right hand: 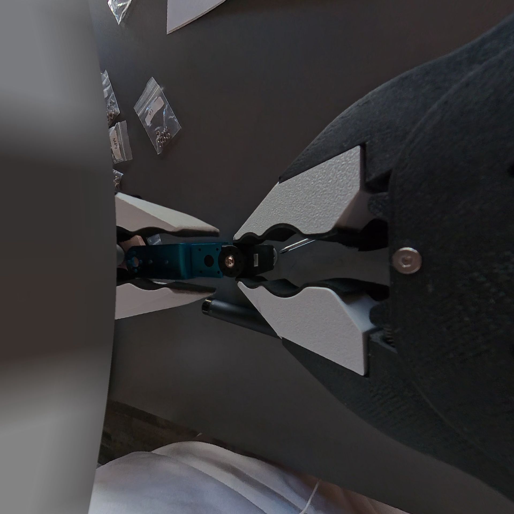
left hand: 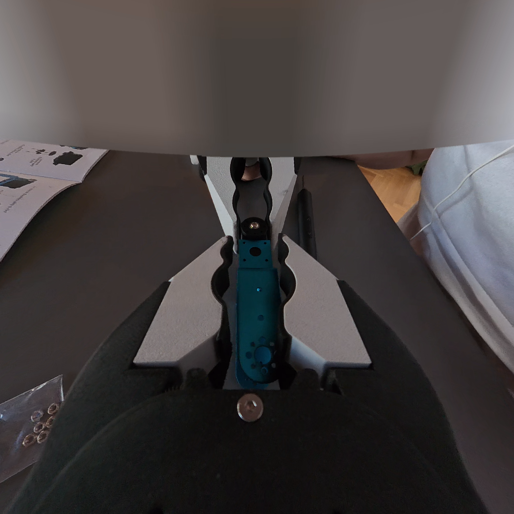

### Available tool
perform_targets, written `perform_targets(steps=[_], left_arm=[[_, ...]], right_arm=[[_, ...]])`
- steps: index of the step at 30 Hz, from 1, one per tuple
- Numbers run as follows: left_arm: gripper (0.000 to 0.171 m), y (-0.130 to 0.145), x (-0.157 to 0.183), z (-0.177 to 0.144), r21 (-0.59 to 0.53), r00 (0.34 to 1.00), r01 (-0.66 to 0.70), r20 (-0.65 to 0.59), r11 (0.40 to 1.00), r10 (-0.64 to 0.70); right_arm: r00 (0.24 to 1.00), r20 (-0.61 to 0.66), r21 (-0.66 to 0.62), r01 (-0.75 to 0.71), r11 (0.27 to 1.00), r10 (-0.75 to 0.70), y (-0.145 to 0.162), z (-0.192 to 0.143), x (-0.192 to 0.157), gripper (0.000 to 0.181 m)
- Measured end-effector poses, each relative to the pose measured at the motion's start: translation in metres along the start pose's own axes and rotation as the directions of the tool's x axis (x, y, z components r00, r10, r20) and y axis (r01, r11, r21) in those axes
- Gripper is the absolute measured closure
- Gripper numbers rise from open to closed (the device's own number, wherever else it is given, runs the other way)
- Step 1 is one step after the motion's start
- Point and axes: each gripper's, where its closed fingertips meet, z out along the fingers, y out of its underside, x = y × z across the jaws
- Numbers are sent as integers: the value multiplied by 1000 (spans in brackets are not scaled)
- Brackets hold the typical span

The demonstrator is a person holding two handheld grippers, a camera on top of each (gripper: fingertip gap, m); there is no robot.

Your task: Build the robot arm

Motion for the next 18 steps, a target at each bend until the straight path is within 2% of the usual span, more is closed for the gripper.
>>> perform_targets(steps=[2,6,11,15,18], left_arm=[[137,-3,0,-5,15,1000,11,-11,1000,-11],[134,-13,-1,-24,39,1000,1,0,999,-1],[130,-8,-8,-48,-19,999,-11,42,1000,12],[131,-22,-12,-67,47,998,-5,64,999,2],[134,-38,-14,-81,140,997,23,63,990,-32]], right_arm=[[1000,1,-1,3,1000,-3,0,1,-1,158],[1000,-19,17,-1,1000,1,-3,-1,2,143],[1000,-19,74,6,997,-4,-13,-8,0,138],[999,-43,144,19,989,-13,-25,-19,2,130],[996,-93,280,15,960,11,-49,-47,9,125]])
